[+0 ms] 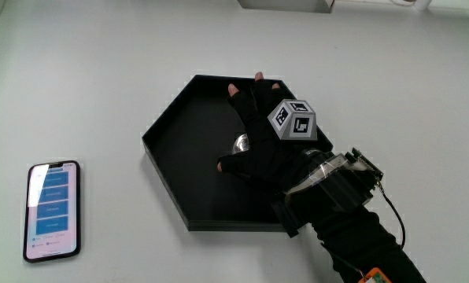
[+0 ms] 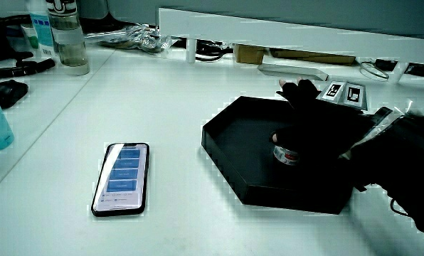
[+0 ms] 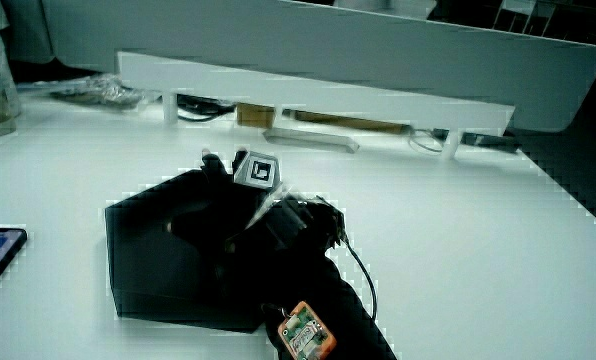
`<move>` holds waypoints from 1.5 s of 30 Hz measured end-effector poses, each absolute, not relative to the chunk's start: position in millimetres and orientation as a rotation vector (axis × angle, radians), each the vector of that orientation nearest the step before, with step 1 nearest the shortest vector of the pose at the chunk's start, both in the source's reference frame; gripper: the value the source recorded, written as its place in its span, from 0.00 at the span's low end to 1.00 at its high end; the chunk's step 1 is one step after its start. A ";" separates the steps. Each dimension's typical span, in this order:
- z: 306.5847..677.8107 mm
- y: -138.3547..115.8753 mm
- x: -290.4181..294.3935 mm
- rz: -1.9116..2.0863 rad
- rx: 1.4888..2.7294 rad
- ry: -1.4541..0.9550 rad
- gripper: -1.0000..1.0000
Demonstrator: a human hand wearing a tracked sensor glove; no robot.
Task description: Pick paper clip from plate
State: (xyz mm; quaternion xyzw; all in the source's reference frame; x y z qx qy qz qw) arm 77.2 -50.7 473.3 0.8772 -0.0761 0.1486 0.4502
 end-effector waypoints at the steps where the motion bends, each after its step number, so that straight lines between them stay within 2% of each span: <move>1: 477.4 -50.5 76.9 0.364 2.149 -0.190 0.50; 4: 488.2 -49.1 74.0 0.303 2.054 -0.208 0.50; 9: 498.3 -48.0 67.9 0.215 1.991 -0.225 0.50; 15: 505.2 -46.5 65.9 0.265 2.053 -0.244 0.77; 20: 506.6 -48.2 64.8 0.235 2.056 -0.245 1.00; 30: 507.2 -48.9 68.3 0.270 2.049 -0.260 1.00; 34: 501.1 -54.7 76.0 0.276 2.087 -0.241 1.00; 45: 487.3 -65.2 92.4 0.343 2.090 -0.210 1.00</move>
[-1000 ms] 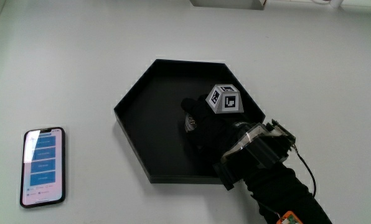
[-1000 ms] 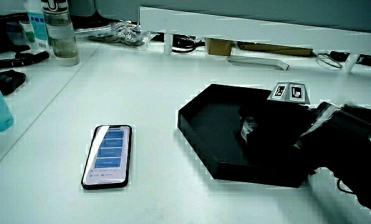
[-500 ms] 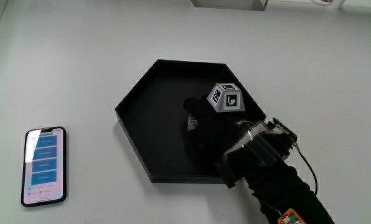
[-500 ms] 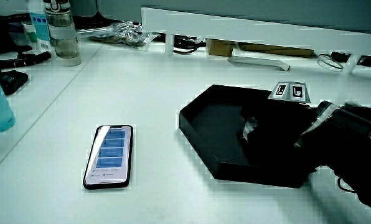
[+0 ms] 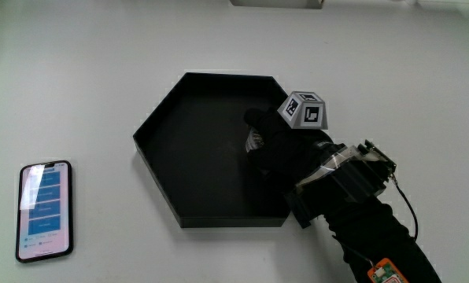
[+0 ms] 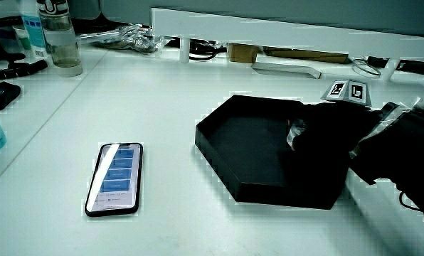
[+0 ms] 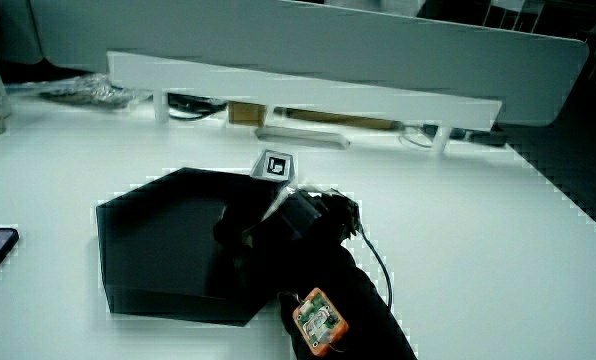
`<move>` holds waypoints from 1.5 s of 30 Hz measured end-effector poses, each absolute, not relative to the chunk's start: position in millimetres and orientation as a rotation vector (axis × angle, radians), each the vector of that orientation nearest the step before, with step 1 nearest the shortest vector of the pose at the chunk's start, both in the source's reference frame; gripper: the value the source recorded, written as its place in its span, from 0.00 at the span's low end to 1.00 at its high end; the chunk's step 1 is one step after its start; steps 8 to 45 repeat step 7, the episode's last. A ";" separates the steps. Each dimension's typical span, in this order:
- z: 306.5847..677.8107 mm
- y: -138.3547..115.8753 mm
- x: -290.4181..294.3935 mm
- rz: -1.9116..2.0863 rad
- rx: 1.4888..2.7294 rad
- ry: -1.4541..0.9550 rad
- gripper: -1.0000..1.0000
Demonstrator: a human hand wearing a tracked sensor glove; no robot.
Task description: Pick paper clip from plate
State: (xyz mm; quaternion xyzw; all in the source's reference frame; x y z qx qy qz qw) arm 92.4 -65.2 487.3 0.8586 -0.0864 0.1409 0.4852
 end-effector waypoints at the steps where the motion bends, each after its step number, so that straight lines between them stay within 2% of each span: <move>1: 487.2 -66.4 95.9 0.331 2.105 -0.200 1.00; 7: 482.8 -70.8 126.1 0.395 2.119 -0.149 1.00; 45: 482.8 -70.8 126.1 0.395 2.119 -0.149 1.00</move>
